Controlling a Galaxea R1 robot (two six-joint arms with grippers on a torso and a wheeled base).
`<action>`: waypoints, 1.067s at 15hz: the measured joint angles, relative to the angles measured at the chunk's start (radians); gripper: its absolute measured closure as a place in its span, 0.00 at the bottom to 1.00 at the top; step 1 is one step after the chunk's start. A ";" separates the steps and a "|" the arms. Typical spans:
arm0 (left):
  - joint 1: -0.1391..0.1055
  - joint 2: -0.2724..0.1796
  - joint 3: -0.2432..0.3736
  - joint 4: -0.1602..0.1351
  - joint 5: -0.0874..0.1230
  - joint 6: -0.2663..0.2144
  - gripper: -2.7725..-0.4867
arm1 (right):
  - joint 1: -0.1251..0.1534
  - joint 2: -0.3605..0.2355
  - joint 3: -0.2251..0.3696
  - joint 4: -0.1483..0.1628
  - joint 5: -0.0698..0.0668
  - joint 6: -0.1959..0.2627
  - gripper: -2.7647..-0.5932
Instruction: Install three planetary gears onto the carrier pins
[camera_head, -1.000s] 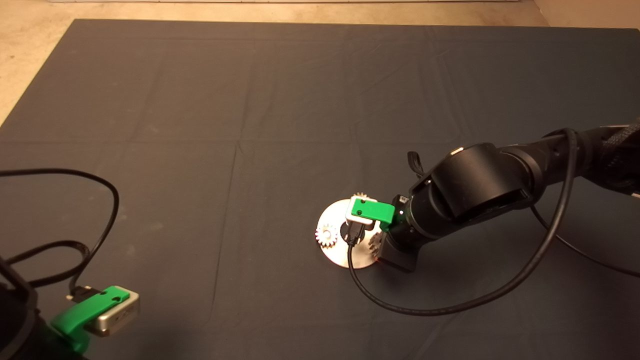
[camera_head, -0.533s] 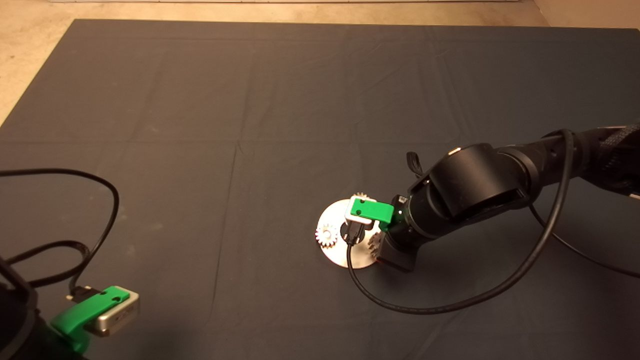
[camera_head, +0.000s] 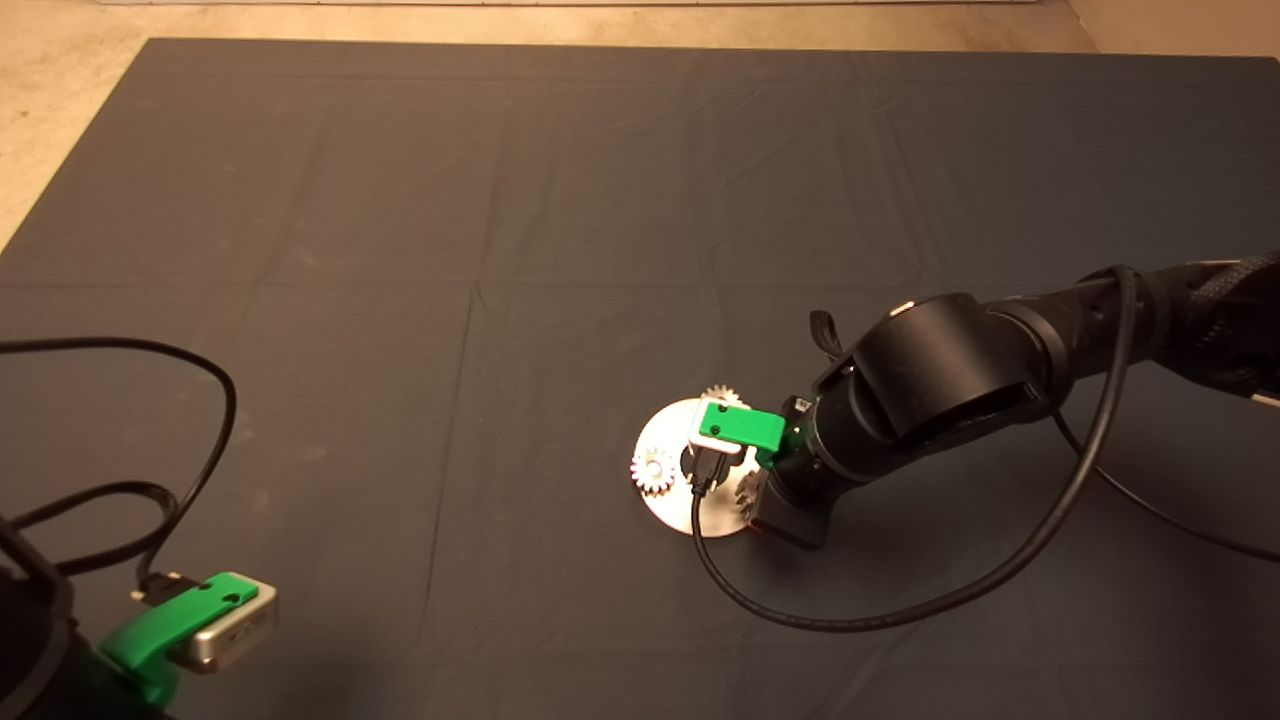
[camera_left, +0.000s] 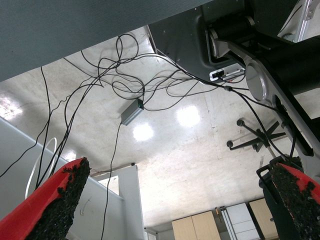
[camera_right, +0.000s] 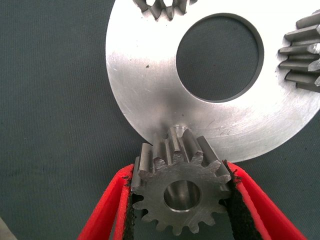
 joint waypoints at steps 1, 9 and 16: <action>0.000 0.000 0.000 -0.001 0.000 0.000 0.07 | 0.000 0.003 -0.003 0.000 0.000 0.000 0.79; 0.000 -0.003 0.000 -0.002 0.000 0.000 0.07 | 0.000 0.011 -0.037 0.000 0.003 -0.028 0.79; 0.000 -0.005 0.000 -0.005 0.000 0.000 0.07 | 0.001 0.015 -0.049 0.001 0.001 -0.049 0.79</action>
